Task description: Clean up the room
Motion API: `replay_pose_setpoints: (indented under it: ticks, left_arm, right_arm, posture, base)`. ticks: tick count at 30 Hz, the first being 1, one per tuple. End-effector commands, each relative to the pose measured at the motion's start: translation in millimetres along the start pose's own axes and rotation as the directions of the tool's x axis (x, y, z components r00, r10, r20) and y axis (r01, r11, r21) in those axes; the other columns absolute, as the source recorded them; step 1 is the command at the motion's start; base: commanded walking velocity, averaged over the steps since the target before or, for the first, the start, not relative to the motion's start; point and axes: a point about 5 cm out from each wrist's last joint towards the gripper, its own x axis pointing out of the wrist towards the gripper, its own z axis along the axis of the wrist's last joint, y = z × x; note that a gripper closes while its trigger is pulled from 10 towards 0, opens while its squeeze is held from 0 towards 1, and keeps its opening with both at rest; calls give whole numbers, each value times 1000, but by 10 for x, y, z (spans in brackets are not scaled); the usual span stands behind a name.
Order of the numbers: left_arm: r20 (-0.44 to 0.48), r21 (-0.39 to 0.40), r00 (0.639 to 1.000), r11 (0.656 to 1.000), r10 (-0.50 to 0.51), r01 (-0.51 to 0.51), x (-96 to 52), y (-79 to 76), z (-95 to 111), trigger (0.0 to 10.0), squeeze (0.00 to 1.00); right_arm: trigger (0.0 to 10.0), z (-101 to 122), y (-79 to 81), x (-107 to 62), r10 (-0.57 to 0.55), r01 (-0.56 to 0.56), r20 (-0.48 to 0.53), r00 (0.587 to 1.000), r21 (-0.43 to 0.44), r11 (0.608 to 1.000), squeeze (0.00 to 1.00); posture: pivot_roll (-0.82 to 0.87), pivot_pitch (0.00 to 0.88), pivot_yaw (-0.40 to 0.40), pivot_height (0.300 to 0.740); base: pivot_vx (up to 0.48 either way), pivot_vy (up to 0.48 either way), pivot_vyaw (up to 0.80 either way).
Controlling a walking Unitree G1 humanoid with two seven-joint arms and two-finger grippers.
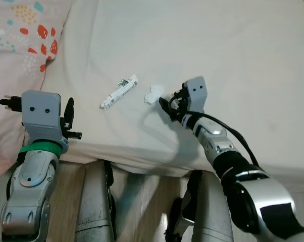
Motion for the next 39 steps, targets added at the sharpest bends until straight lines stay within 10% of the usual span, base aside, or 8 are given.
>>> replay_pose_setpoints:
  ticks: [1,15,16,18,19,39]
  left_arm:
    - [-31,3,1000,1000,-4,5,-66,11,-23,10000,0]
    - [-88,14,996,1000,-5,6,-292,0,35,10000,0]
    - [-94,14,996,1000,-7,8,-309,-9,35,10000,0]
    - [-98,14,995,1000,-9,11,-320,-17,33,10000,0]
    - [-103,14,995,1000,-14,16,-326,-30,33,10000,0]
    - [-124,27,986,993,-111,115,-286,-215,17,10000,0]
  right_arm:
    - [10000,-128,38,-31,18,-18,-52,998,-1,1000,0]
    - [10000,-184,81,-3,14,-33,-150,989,-129,991,0]
    - [3843,-163,61,1,-5,-16,-143,990,-148,989,0]
    - [3843,-141,46,5,-18,-2,-131,991,-148,989,0]
    - [0,-107,34,15,-25,11,-111,994,-125,992,0]
    - [0,-50,57,44,11,-15,-80,997,-47,999,0]
  posture:
    - [454,455,-60,536]
    - [536,496,-52,536]
    - [537,497,-51,536]
    - [539,496,-49,536]
    - [539,495,-47,536]
    - [504,466,-47,536]
  base:
    - [0,0,0]
    - [0,0,0]
    - [0,0,0]
    - [0,0,0]
    - [0,0,0]
    - [0,0,0]
